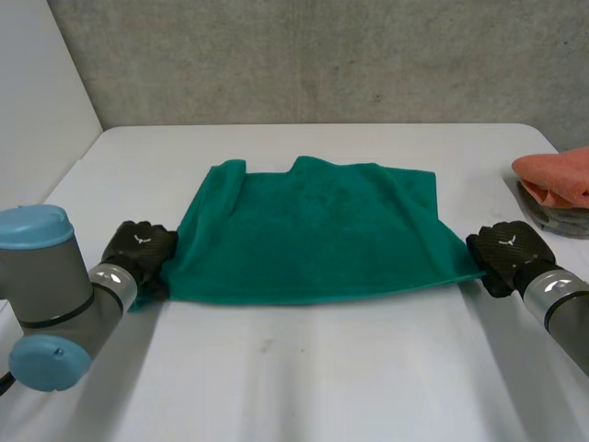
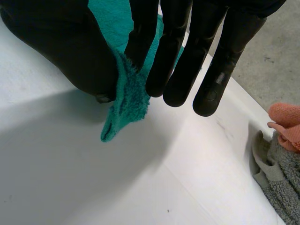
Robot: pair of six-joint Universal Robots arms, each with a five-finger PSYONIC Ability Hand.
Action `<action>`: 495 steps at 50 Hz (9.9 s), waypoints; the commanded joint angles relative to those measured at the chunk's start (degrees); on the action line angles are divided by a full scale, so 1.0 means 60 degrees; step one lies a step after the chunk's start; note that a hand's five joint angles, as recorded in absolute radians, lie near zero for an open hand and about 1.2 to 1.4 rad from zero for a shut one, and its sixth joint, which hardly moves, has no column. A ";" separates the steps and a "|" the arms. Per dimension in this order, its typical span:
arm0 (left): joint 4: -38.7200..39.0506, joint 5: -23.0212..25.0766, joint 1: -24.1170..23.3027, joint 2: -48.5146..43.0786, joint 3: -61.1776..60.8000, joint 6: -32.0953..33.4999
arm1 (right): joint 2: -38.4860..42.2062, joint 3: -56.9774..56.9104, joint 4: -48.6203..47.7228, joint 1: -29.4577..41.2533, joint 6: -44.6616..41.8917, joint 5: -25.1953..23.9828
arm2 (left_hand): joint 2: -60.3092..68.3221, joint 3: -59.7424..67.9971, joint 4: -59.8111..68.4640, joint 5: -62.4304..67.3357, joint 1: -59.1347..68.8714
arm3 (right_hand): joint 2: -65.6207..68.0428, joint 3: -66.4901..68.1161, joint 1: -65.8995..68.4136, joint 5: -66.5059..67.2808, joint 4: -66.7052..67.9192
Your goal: Fold the laundry.
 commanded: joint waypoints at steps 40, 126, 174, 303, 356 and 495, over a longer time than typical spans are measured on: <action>-0.3514 -0.0777 -0.0033 0.3426 -0.1693 0.3027 | -0.2434 -0.0905 0.7615 -0.0124 -0.4652 0.0124 | 0.7681 0.7661 0.7716 0.7785 0.7657 | 0.2087 0.2036 0.3911 0.2224 0.1969; 0.1162 -0.0911 -0.1250 0.0374 0.0287 0.0522 | 0.0794 -0.2592 0.1783 -0.1118 0.0405 0.0388 | -0.3985 -0.4006 -0.3951 -0.3881 -0.4010 | 0.2087 0.2036 0.3911 0.2224 0.1969; 0.1103 -0.0853 -0.1102 0.1591 0.0111 -0.0064 | 0.3782 -0.8247 0.2353 0.6543 0.0152 0.2085 | -0.3985 -0.4006 -0.3951 -0.3881 -0.4010 | -0.9579 -0.9631 -0.7756 -0.9442 -0.9698; 0.1016 -0.0985 -0.2583 0.1312 0.0756 -0.0957 | 0.0572 -0.3220 0.0494 0.4004 -0.0078 0.0081 | -0.3985 -0.4006 -0.3951 -0.3881 -0.4010 | 0.2087 0.2036 0.3911 0.2224 0.1969; -0.1841 -0.2083 -0.3637 -0.1471 0.2836 -0.1295 | 0.4483 -0.8480 0.5782 0.4812 0.2897 0.1001 | -0.3781 -0.3802 -0.3747 -0.3677 -0.3806 | -0.9145 -0.9197 -0.7322 -0.9009 -0.9264; -0.4155 0.4186 -0.2377 0.1049 0.4989 -0.2964 | 0.2489 -0.9137 -0.0109 -0.2039 0.1400 -0.0974 | -0.3697 -0.3718 -0.3663 -0.3593 -0.3722 | 0.2087 0.2036 0.3911 0.2224 0.1969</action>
